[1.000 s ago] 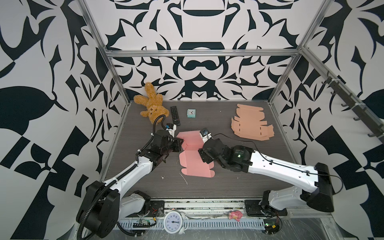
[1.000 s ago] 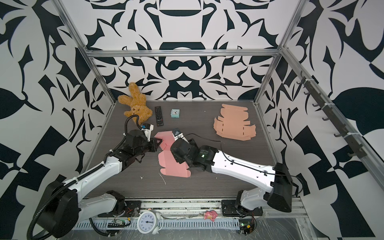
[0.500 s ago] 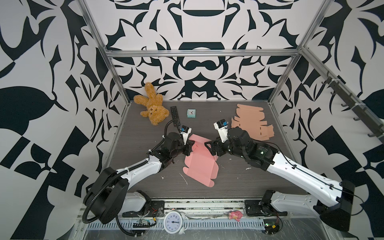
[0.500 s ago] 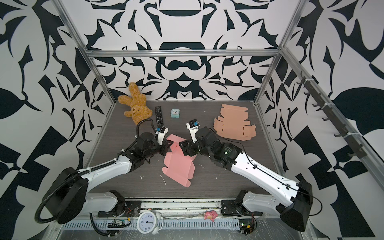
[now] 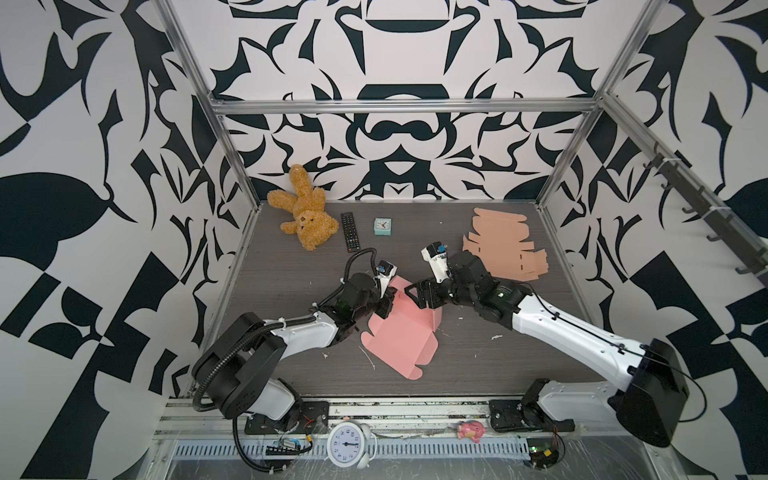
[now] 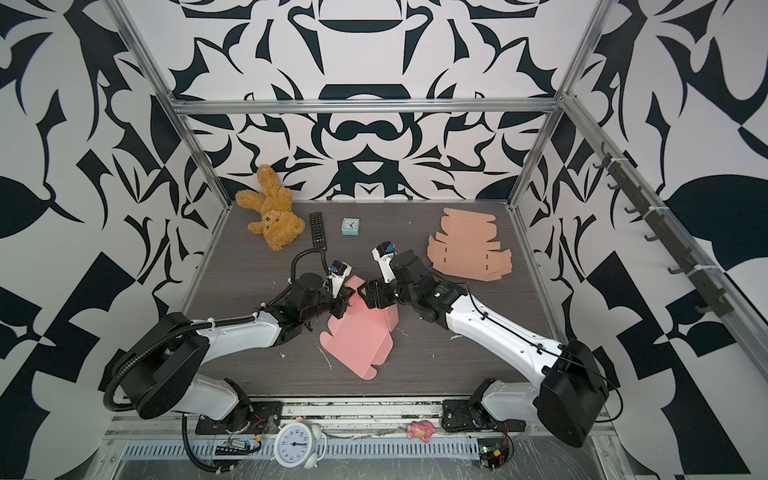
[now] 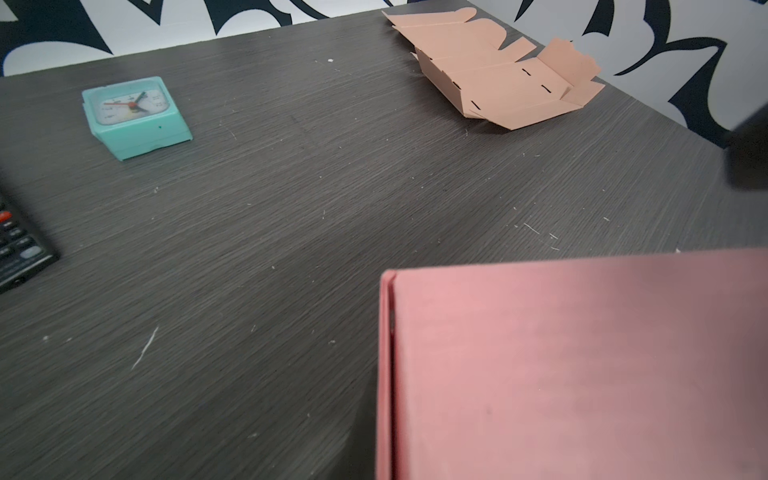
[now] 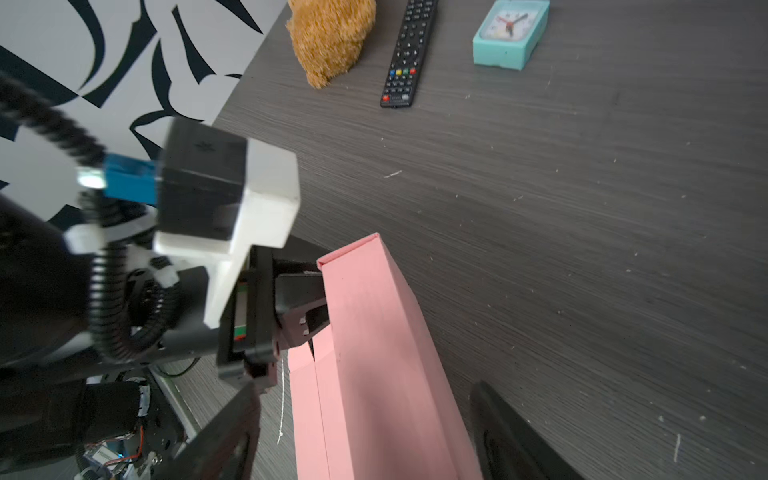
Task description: Fold the paper box
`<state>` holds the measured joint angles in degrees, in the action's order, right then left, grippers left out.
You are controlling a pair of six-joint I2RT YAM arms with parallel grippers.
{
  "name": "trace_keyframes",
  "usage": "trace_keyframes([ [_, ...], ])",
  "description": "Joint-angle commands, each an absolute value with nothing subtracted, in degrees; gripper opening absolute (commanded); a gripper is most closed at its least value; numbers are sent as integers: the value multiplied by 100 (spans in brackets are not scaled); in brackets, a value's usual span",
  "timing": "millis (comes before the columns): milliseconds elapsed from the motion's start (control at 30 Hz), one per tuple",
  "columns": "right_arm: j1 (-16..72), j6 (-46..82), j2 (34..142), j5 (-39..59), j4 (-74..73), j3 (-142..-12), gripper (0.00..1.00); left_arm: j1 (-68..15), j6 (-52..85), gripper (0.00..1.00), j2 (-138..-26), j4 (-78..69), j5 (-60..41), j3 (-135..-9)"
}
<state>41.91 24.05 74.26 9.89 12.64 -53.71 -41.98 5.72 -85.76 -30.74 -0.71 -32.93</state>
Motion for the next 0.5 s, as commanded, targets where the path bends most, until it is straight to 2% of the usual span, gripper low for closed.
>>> trace_keyframes([
  [0, 4141, 2402, 7456, 1051, 964, -5327, 80, -4262, 438, 11, -8799, -3676, 114, -3154],
  [467, 3945, 2291, 7896, 817, 910, -4980, 79, -4421, 240, 11, -9684, -4224, 225, -3425],
])
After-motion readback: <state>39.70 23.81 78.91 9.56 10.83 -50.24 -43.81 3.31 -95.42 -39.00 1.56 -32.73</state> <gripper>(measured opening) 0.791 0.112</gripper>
